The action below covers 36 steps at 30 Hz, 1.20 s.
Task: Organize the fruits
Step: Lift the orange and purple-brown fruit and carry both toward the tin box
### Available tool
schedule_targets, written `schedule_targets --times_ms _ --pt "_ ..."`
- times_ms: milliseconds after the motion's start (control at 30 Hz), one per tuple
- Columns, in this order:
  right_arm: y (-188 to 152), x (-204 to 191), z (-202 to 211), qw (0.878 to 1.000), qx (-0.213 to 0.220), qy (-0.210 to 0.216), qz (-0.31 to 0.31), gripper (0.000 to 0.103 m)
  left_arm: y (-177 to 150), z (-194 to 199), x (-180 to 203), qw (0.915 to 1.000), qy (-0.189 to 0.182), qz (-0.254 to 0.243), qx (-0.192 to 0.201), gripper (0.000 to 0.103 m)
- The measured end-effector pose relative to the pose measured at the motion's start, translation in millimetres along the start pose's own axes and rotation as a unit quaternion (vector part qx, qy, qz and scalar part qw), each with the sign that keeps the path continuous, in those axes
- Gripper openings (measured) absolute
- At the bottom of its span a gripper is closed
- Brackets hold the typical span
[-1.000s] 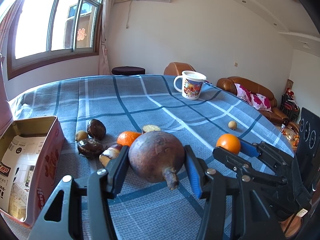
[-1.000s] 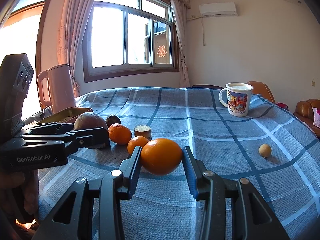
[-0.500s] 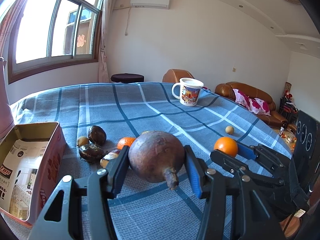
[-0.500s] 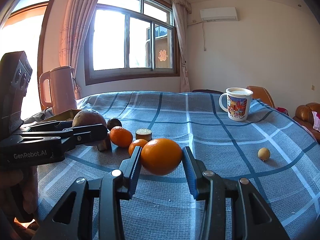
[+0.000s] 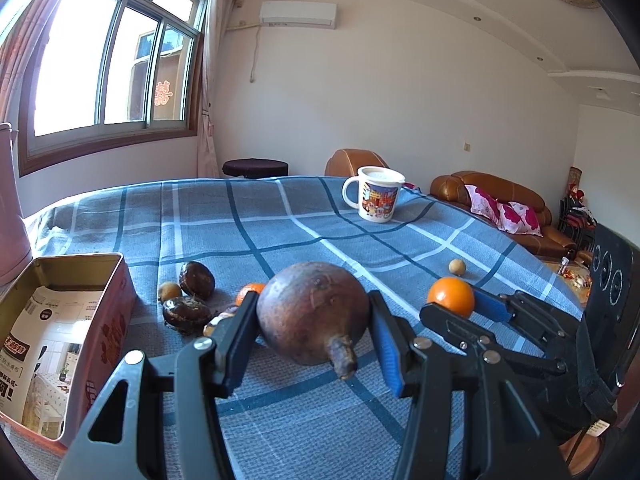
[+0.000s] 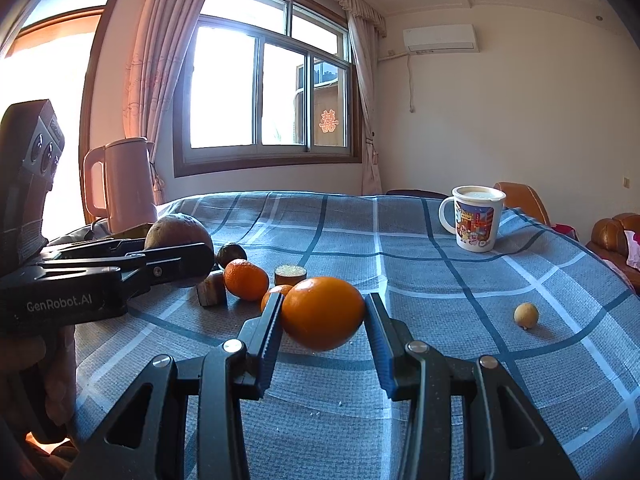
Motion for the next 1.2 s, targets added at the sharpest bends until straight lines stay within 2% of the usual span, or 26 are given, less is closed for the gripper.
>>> schedule_targets --times_ms 533,900,1200 --pt "-1.5 -0.6 5.4 1.0 0.016 0.009 0.003 0.043 0.4 10.4 5.5 0.9993 0.021 -0.012 0.027 0.055" --pt "-1.9 -1.1 9.9 0.999 0.032 0.027 0.007 0.043 2.1 21.0 12.4 0.9968 0.048 -0.035 0.053 0.055" --pt "3.6 -0.7 6.5 1.0 0.02 0.023 0.002 0.043 9.7 42.1 7.4 0.9911 0.092 -0.053 0.08 0.055"
Point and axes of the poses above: each gripper's, at about its wrist camera, not at the fingertips, and z roughly against the way its jaws point, x to its right, y to its top, the point moved 1 cm from there along -z, roughly the way its jaws point, and after that the axes turned 15 degrees about -z, right-handed, at the moved point
